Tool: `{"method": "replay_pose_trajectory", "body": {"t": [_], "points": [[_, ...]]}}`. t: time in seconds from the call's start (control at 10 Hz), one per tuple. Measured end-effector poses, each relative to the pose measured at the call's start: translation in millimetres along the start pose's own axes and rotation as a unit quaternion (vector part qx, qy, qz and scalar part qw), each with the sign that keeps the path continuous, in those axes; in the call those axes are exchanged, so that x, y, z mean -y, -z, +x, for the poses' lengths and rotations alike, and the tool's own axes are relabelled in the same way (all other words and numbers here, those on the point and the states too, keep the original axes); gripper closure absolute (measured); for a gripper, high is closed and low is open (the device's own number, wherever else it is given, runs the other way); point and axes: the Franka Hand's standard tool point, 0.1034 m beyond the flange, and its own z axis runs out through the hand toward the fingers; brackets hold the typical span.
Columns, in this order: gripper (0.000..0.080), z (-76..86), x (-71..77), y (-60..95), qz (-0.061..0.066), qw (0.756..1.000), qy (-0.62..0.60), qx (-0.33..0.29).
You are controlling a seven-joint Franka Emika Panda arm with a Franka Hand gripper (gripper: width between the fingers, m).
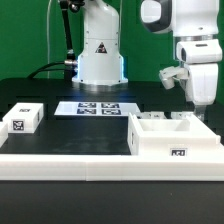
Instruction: Assemble cabinet
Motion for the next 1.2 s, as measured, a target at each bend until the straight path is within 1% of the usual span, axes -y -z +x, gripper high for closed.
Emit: {"method": "replay_pose_trajectory", "body": {"t": [0.4,0.5,0.6,0.7,0.8,0.9,1.0,1.1,1.2], "points": [[0.0002,-3.1,-0.3,-1.8,0.001,1.0,-0.004,0.001],[0.0031,-3.3,0.3,-2.5,0.002,1.0,-0.004,0.001],[0.0031,-3.4,0.6,-3.1,0.002,1.0,-0.004,0.001],[0.0212,-3.4,0.5,-3.1,0.002,1.0,-0.004,0.001],[0.0212,-3.4,0.5,-3.1,0.002,1.0,-0.004,0.001],[0.0393,-3.4,0.5,-3.1,0.002,1.0,-0.004,0.001],[0.0529,-3.4,0.5,-3.1,0.002,1.0,-0.004,0.001],[0.0708,-3.4,0.6,-3.2,0.002,1.0,-0.004,0.001],[0.0708,-3.4,0.3,-3.1,0.002,1.0,-0.004,0.001]]}}
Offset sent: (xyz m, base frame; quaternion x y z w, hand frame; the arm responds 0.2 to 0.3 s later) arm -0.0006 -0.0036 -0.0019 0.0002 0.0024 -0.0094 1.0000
